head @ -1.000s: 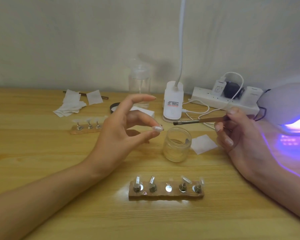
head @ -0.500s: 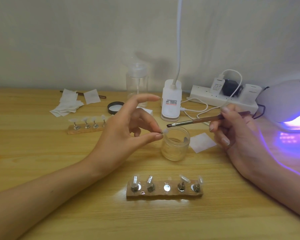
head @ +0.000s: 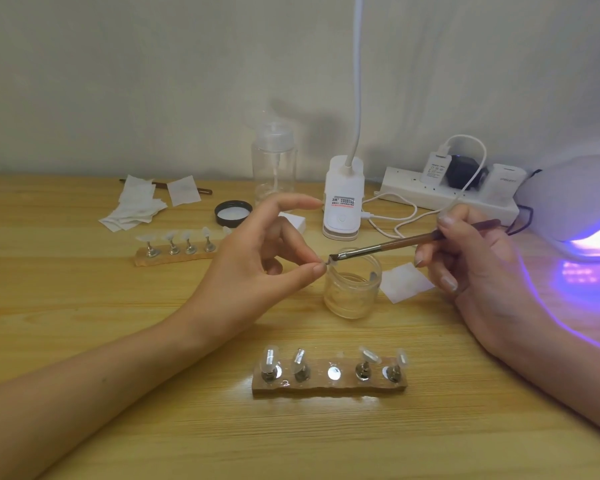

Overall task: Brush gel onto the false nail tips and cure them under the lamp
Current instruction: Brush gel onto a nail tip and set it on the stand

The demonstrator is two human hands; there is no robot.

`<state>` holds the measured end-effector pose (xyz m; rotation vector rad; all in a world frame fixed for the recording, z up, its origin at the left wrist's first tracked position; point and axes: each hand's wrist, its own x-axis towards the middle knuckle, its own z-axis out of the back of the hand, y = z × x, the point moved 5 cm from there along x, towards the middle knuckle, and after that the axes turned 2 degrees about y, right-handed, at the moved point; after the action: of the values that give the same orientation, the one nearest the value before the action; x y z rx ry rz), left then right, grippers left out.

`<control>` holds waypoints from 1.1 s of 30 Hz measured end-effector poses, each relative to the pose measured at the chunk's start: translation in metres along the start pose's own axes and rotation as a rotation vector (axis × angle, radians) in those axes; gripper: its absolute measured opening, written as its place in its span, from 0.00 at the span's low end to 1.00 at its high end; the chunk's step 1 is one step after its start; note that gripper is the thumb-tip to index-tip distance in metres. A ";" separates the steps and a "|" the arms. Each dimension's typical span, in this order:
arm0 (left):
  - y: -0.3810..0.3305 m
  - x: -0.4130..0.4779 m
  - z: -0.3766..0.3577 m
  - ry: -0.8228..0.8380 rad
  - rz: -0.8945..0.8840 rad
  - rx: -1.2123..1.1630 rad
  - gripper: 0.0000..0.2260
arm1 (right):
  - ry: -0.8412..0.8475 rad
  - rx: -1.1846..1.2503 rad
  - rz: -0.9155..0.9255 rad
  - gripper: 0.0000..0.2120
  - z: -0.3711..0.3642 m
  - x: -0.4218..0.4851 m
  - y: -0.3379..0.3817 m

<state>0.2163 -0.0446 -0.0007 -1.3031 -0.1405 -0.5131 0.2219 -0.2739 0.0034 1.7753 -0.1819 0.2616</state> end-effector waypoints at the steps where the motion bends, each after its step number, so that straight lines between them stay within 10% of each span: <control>1: 0.000 0.000 0.000 -0.001 0.002 0.003 0.25 | -0.008 -0.010 0.003 0.11 0.001 0.000 0.000; 33: -0.004 -0.002 -0.001 0.040 0.067 -0.159 0.30 | 0.019 0.019 0.038 0.10 0.000 -0.001 0.003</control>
<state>0.2125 -0.0459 0.0014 -1.4461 -0.0227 -0.5008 0.2202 -0.2748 0.0057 1.7890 -0.2007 0.3082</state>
